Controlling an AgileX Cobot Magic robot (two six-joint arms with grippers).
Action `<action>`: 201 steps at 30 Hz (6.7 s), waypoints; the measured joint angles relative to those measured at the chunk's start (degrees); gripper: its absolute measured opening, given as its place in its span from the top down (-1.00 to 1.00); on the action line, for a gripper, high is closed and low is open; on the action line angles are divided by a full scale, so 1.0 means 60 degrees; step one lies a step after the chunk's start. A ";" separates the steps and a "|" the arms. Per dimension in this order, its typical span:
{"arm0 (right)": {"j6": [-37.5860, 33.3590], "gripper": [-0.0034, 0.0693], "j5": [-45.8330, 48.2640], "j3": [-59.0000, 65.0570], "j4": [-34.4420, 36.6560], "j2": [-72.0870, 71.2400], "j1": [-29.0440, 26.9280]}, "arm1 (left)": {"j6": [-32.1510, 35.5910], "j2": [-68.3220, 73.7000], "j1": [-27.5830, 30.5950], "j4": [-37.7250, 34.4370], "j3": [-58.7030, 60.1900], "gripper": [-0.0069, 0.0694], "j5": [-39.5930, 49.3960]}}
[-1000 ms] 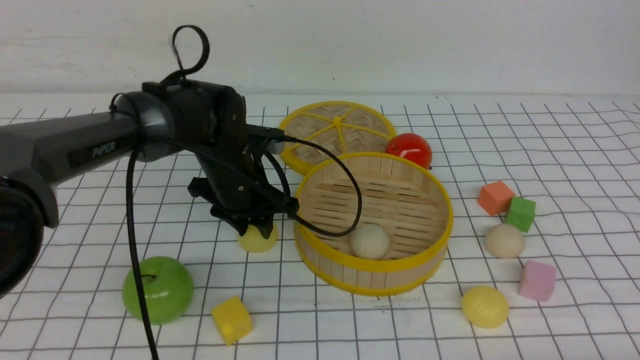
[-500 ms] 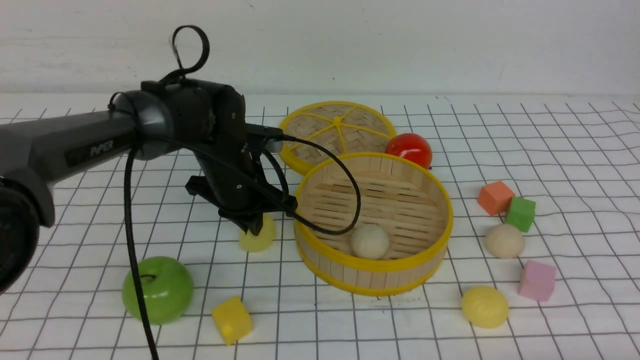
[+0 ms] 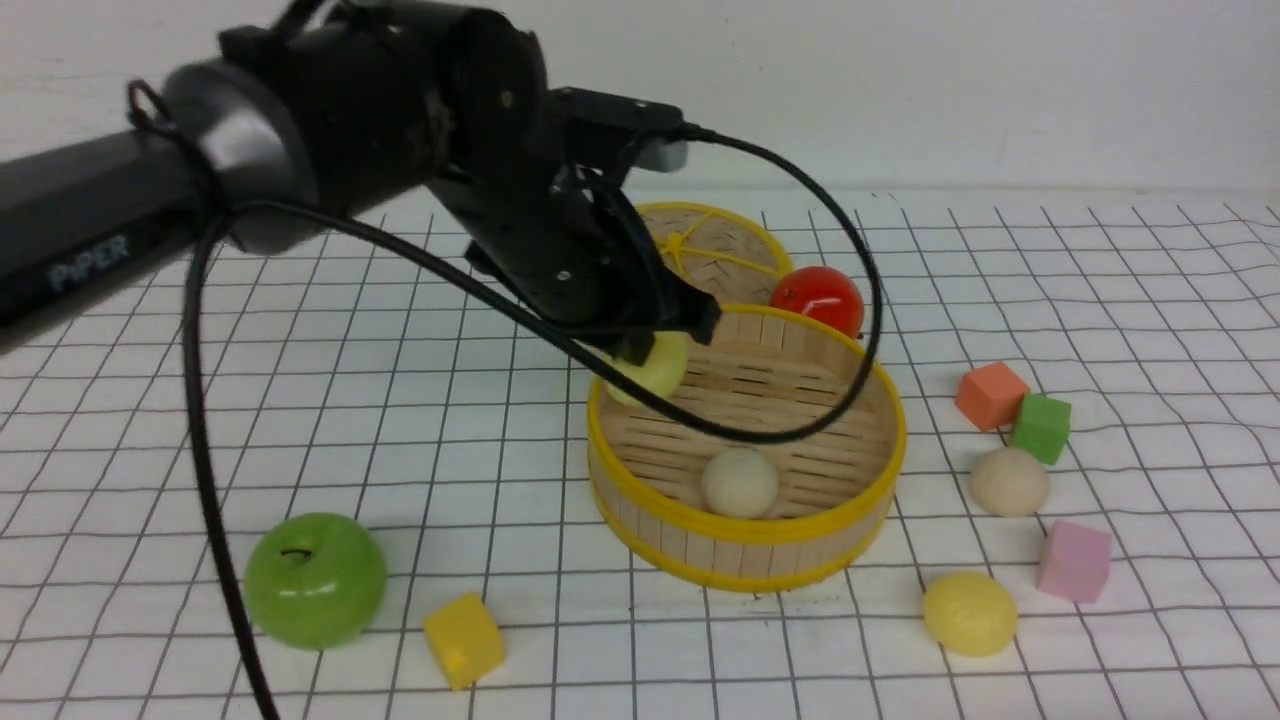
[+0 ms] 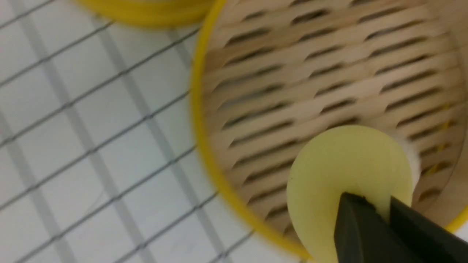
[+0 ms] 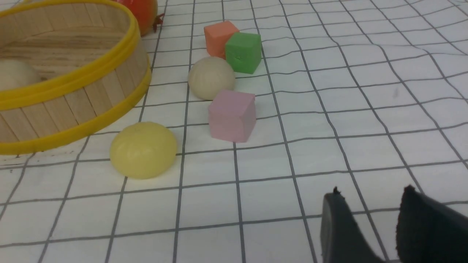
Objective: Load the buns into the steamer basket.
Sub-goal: Use the left arm to put the steamed stuffed bun into the steamer, then use the right arm to grab a steamed stuffed bun, then use the right arm to put the steamed stuffed bun into the steamer, then use the right arm to grab a steamed stuffed bun, then use the right arm to put the steamed stuffed bun into the steamer
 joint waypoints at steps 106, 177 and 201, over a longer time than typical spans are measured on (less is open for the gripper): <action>0.1010 0.10 0.2499 -1.0038 0.0393 1.6745 0.3449 | -0.1642 -1.8021 -0.0112 -0.2499 1.4868 0.85 -0.3937; 0.0881 -0.05 0.4130 -1.4484 0.0428 1.9287 0.1397 | -0.1642 -1.8021 -0.0112 -0.2517 1.4868 0.78 -0.3937; -0.0149 0.87 0.5200 -1.4494 0.1398 1.8246 0.1502 | -0.1642 -1.8021 -0.0112 -0.2517 1.4868 0.73 -0.3937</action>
